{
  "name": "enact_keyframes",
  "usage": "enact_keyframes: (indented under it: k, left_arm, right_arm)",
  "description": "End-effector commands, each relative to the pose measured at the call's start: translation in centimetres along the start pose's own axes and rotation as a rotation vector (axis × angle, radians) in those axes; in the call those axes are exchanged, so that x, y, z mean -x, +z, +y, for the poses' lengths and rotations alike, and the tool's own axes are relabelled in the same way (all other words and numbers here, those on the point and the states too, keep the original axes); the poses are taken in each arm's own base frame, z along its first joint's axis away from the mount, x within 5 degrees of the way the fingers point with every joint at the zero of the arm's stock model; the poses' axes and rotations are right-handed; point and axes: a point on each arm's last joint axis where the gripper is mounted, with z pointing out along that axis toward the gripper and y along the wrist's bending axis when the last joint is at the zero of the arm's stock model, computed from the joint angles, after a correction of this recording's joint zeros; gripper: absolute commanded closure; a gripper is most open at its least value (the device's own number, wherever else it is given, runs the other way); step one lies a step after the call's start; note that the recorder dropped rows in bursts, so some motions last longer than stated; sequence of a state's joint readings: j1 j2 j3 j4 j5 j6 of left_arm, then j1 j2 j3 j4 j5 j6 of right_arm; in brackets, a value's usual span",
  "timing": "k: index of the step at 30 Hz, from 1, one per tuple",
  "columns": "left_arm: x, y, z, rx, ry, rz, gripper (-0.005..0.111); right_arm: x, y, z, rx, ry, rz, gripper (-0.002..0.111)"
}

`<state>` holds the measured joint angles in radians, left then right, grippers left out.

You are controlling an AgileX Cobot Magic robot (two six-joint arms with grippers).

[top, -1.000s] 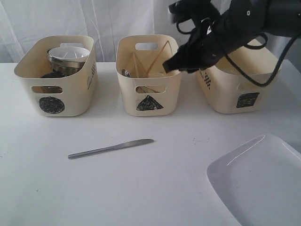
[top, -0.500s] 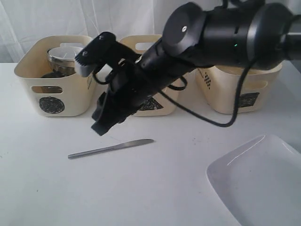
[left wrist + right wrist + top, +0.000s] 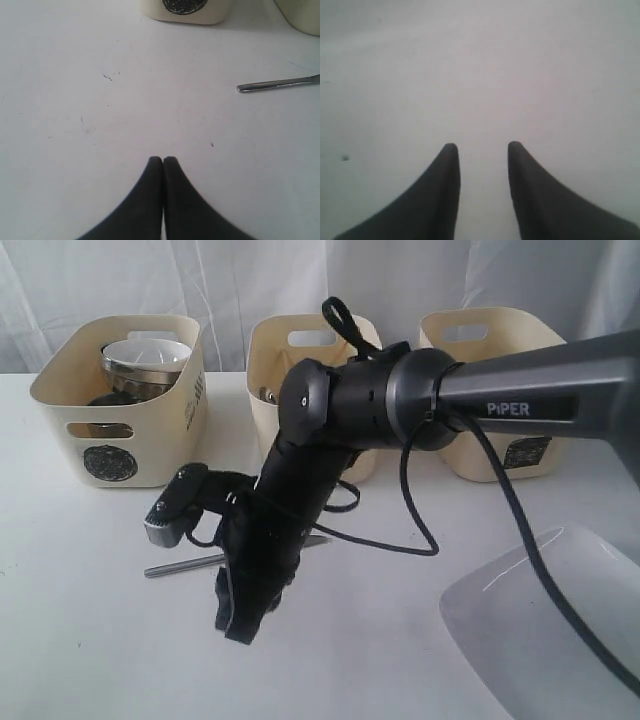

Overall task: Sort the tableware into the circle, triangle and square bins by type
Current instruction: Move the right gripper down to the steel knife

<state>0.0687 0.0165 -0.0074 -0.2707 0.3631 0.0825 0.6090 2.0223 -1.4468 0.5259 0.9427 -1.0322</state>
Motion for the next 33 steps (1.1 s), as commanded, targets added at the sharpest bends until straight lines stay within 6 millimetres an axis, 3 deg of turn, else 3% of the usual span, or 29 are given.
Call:
enact_keyframes:
  k: [1, 6, 10, 13, 17, 18, 23, 29, 33]
  left_arm:
    - [-0.5, 0.1, -0.1, -0.014, -0.014, 0.040, 0.107]
    - [-0.5, 0.1, -0.1, -0.014, -0.014, 0.040, 0.107]
    - [-0.5, 0.1, -0.1, -0.014, -0.014, 0.040, 0.107]
    - [-0.5, 0.1, -0.1, -0.014, -0.014, 0.040, 0.107]
    - [-0.5, 0.1, -0.1, -0.014, -0.014, 0.040, 0.107]
    - [-0.5, 0.1, -0.1, -0.014, -0.014, 0.040, 0.107]
    - [-0.5, 0.1, -0.1, -0.014, -0.014, 0.040, 0.107]
    - [-0.5, 0.1, -0.1, -0.014, -0.014, 0.040, 0.107]
    - [-0.5, 0.1, -0.1, -0.014, -0.014, 0.040, 0.107]
  right_arm:
    - [1.8, -1.7, -2.6, -0.280, -0.141, -0.084, 0.072]
    - [3.8, -2.8, -3.7, -0.462, -0.150, -0.229, 0.054]
    - [4.5, -3.0, -3.8, -0.514, -0.119, -0.290, 0.053]
    - [4.7, -3.1, -3.9, -0.510, -0.007, -0.344, 0.053]
    - [4.5, -2.8, -3.3, -0.368, 0.371, -0.391, 0.053]
    - [4.2, -2.4, -3.2, -0.347, 0.392, -0.365, 0.053]
    - [3.8, -0.9, -3.0, -0.258, 0.324, -0.232, 0.053]
    - [6.4, -1.3, -5.1, -0.245, 0.204, -0.146, 0.053]
    - [5.3, 1.0, -5.9, -0.148, 0.003, 0.076, 0.053]
